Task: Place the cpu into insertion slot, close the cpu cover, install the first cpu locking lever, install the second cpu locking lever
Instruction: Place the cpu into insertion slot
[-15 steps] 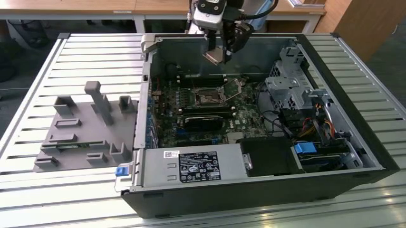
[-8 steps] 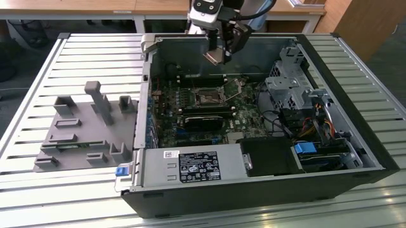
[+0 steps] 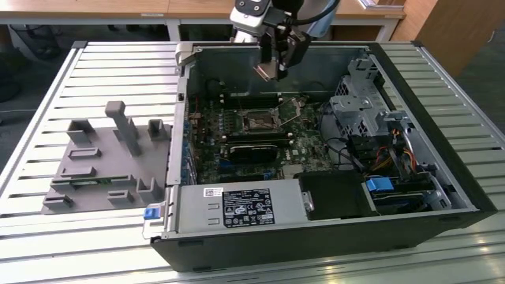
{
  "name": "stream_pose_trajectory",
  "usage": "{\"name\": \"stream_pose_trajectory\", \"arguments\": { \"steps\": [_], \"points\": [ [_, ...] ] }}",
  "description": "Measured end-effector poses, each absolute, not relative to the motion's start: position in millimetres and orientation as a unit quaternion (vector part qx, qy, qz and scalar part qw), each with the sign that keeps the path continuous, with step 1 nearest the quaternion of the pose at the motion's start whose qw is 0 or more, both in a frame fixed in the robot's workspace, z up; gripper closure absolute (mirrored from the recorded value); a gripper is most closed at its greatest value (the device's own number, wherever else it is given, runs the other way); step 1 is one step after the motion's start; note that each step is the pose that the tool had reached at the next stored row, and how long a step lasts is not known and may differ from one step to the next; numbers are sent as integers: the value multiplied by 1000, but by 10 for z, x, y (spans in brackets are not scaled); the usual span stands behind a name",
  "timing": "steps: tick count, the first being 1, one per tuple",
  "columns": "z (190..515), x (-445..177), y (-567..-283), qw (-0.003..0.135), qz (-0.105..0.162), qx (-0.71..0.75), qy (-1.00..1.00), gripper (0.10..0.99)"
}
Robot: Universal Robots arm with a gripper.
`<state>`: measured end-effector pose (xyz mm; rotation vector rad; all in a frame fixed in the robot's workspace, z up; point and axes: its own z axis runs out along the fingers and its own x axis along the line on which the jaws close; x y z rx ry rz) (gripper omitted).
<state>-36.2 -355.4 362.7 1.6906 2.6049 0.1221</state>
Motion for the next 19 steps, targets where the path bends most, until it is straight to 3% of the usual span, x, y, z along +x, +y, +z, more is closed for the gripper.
{"name": "stream_pose_trajectory", "arguments": {
  "steps": [19],
  "points": [
    [3612, -362, -3542, 22, 36, 638, 769, 553]
  ]
}}
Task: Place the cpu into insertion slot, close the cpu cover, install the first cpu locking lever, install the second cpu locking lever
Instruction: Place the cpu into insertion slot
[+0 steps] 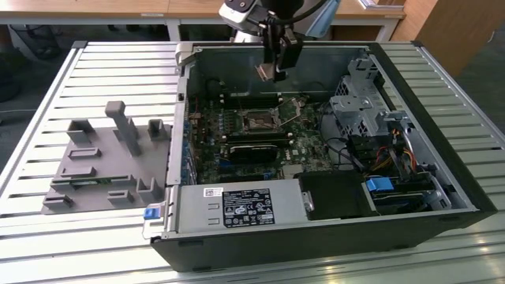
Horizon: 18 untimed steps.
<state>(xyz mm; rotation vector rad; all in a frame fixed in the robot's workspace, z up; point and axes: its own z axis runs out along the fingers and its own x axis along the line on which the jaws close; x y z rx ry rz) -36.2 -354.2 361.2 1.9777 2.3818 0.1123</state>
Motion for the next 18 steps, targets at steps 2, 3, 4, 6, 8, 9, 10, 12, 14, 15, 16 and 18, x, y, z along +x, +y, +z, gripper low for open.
{"name": "stream_pose_trajectory", "arguments": {
  "steps": [2, 3, 4, 6, 8, 9, 10, 12, 14, 15, 16, 18],
  "points": [
    [3610, -362, -3540, 22, 36, 648, 760, 553],
    [3609, -363, -3539, 23, 36, 653, 756, 553],
    [3607, -363, -3536, 23, 36, 657, 753, 553],
    [3598, -363, -3531, 23, 35, 665, 746, 553],
    [3574, -363, -3518, 23, 35, 671, 740, 553],
    [3555, -362, -3505, 23, 35, 673, 738, 553],
    [3537, -363, -3489, 23, 35, 675, 737, 553],
    [3502, -362, -3456, 23, 34, 678, 734, 553],
    [3465, -363, -3422, 22, 33, 680, 732, 553],
    [3447, -363, -3405, 22, 33, 682, 731, 553],
    [3428, -363, -3388, 21, 32, 683, 729, 553],
    [3395, -363, -3360, 21, 31, 686, 726, 553]
  ]
}}
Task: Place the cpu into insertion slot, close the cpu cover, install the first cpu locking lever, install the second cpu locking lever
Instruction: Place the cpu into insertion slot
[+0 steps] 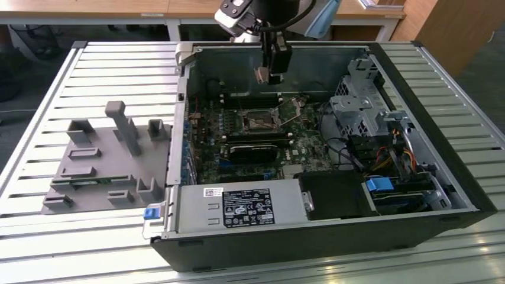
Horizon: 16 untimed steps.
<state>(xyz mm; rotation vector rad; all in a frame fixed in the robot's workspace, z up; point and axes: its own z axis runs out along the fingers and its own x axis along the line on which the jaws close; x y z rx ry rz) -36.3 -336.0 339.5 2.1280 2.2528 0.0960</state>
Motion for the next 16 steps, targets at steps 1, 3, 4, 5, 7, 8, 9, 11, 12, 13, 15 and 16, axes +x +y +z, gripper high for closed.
{"name": "stream_pose_trajectory", "arguments": {
  "steps": [1, 3, 4, 5, 7, 8, 9, 11, 12, 13, 15, 16],
  "points": [
    [3383, -362, -3349, 20, 31, 688, 725, 553],
    [3370, -363, -3339, 20, 31, 690, 723, 553],
    [3364, -363, -3334, 20, 30, 691, 722, 553],
    [3357, -362, -3332, 20, 30, 692, 721, 553],
    [3345, -362, -3330, 20, 30, 693, 720, 553],
    [3338, -362, -3329, 20, 30, 693, 720, 553],
    [3331, -363, -3329, 20, 30, 694, 719, 553],
    [3316, -362, -3329, 20, 30, 694, 719, 553],
    [3308, -362, -3329, 21, 30, 694, 719, 553],
    [3301, -362, -3329, 21, 30, 694, 719, 553],
    [3292, -362, -3329, 21, 30, 694, 719, 553],
    [3288, -362, -3329, 21, 29, 694, 719, 553]
  ]
}}
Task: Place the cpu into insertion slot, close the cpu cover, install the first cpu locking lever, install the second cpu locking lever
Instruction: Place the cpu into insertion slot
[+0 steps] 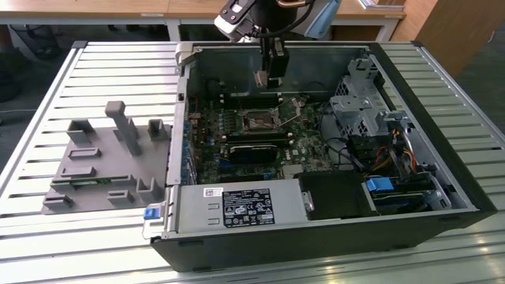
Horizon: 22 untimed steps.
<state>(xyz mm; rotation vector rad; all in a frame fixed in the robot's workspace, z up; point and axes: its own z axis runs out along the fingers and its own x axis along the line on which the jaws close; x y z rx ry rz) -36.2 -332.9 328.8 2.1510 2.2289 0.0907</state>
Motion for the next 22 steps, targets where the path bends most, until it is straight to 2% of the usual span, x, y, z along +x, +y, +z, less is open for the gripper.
{"name": "stream_pose_trajectory", "arguments": {
  "steps": [7, 22],
  "points": [
    [3214, -362, -3328, 26, 27, 694, 719, 553],
    [3055, -357, -3328, 26, 27, 696, 717, 553]
  ]
}}
